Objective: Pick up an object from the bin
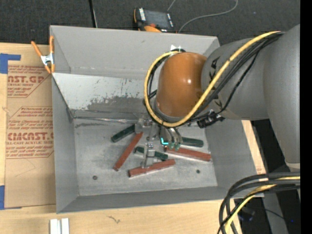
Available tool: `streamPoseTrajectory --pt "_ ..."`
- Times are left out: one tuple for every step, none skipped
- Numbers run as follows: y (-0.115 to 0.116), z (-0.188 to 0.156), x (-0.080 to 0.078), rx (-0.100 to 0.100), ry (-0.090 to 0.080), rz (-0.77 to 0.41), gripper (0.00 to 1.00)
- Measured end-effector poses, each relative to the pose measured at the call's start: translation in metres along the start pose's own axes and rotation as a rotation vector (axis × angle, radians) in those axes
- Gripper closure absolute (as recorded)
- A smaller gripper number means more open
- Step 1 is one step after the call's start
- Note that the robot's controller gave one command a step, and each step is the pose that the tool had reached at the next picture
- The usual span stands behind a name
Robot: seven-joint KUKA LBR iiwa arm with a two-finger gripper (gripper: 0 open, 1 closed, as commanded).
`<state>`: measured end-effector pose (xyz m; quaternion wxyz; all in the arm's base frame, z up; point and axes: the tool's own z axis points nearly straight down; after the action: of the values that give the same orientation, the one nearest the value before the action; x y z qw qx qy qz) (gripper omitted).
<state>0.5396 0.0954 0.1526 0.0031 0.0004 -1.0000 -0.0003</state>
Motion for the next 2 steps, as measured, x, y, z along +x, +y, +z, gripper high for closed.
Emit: streamPoseTrajectory --pt "-0.0344 0.0859 0.0447 0.0 -0.005 0.001 0.0" --pt "-0.0331 0.079 0.0397 -0.002 -0.016 0.001 1.0"
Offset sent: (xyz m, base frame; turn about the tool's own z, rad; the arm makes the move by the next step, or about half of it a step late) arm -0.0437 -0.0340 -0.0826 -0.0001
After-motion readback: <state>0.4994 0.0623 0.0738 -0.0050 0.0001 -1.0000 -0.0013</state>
